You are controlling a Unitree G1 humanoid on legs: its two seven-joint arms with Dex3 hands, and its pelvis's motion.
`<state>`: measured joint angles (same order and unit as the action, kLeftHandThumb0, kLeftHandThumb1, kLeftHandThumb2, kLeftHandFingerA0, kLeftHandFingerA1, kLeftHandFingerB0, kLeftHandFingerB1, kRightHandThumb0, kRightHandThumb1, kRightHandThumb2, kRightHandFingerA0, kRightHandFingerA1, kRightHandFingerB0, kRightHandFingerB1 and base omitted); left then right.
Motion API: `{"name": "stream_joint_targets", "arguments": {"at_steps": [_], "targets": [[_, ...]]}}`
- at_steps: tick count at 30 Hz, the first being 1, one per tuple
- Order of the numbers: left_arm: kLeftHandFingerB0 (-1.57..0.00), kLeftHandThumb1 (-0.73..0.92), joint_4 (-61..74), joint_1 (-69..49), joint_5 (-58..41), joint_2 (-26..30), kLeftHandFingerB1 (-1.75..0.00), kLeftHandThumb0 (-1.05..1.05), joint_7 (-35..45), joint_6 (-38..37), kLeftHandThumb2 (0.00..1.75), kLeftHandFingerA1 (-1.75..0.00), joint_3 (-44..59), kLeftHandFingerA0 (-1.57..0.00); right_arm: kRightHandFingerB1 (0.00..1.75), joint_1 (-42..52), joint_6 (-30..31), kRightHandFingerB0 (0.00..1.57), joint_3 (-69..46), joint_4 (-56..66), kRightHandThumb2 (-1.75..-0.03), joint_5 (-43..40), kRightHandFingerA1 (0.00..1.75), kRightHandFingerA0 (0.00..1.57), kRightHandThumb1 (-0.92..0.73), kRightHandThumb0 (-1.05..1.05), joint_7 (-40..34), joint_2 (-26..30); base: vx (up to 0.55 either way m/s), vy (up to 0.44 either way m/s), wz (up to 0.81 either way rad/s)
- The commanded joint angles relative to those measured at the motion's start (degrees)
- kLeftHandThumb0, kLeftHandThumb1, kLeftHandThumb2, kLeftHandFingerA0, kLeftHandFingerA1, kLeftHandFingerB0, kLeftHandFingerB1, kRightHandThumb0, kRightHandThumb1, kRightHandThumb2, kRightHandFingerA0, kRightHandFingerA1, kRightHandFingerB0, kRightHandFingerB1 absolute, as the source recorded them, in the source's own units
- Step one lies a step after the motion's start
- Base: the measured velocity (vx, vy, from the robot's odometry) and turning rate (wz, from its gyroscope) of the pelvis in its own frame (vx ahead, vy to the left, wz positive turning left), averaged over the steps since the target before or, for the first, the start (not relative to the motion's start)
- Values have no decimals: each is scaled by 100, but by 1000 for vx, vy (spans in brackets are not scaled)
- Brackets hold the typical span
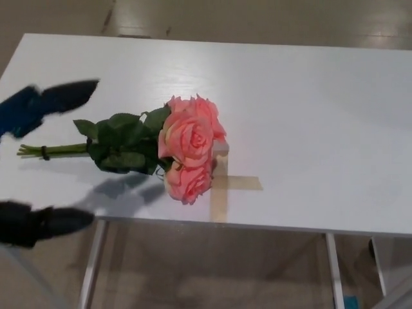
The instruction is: Use the left hand to pick up the rose and passes it to a human.
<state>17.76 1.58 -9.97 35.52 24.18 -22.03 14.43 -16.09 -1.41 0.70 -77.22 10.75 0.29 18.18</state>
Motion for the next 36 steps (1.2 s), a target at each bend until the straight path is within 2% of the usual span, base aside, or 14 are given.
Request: {"name": "stream_joint_targets", "arguments": {"at_steps": [1,2,3,6,7,11,13,14,23,25,29,31,32,36], "targets": [[0,21,-581,777,679,231,-47,-31,62,750,82,-49,-414,0,40,14,50,54,28,-9,-59,74,45,64,-60,-44,8,14,0,0,0],[-10,40,-975,1118,896,272,-33,-63,57,817,68,-33,-597,-8,40,35,37,53,40,-3,-59,82,45,64,-60,-44,3,21,0,0,0],[-14,44,-1165,1268,957,286,-27,-59,47,859,55,-25,-682,-10,40,41,39,53,31,-3,-59,70,45,64,-60,-44,4,24,0,0,0],[-14,44,-1285,1359,978,308,-27,-59,28,848,55,-25,-741,-10,40,43,40,53,30,-3,-59,63,45,64,-60,-44,5,25,0,0,0],[-12,37,-1580,1635,1071,318,-32,-57,46,978,76,-21,-861,0,40,29,46,53,18,-6,-59,51,45,64,-60,-44,16,23,0,0,0],[-8,46,-2574,2513,1473,346,-26,-60,34,1305,54,-23,-1295,0,40,0,69,53,9,-9,-59,45,44,64,-60,-44,25,26,0,0,0],[-6,36,-2941,2817,1688,349,-27,-57,1,1404,75,-18,-1485,-1,40,7,64,53,20,-7,-59,56,44,64,-60,-44,11,22,0,0,0],[-7,46,-3091,2938,1776,342,-25,-61,-18,1429,55,-22,-1565,0,40,12,60,52,19,-5,-59,54,45,64,-60,-44,9,24,0,0,0],[-7,43,-4151,3944,2885,269,-25,-56,-272,1851,54,-22,-2539,0,40,8,62,52,1,-5,-59,34,45,64,-60,-44,29,20,0,0,0],[-5,34,-4405,4112,3046,226,-27,-52,-366,1844,73,-18,-2720,-1,40,-6,70,52,-3,-2,-59,28,45,64,-60,-44,29,12,0,0,0],[-8,37,-4772,4328,3276,155,-24,-57,-464,1816,60,-17,-3004,-3,40,19,64,52,-12,-4,-59,19,45,64,-60,-44,35,16,0,0,0],[-5,33,-4990,4449,3381,82,-28,-51,-486,1858,73,-21,-3143,0,40,26,60,52,-5,-2,-59,27,45,64,-60,-44,37,14,0,0,0],[-9,37,-5137,4515,3448,53,-24,-57,-519,1838,60,-18,-3230,-3,40,20,62,52,-4,-2,-59,29,45,64,-60,-44,37,5,0,0,0],[-8,34,-5423,4560,3557,-51,-29,-51,-549,1905,74,-20,-3394,0,40,8,52,52,7,-2,-59,39,45,64,-60,-44,47,0,0,0,0]]}}
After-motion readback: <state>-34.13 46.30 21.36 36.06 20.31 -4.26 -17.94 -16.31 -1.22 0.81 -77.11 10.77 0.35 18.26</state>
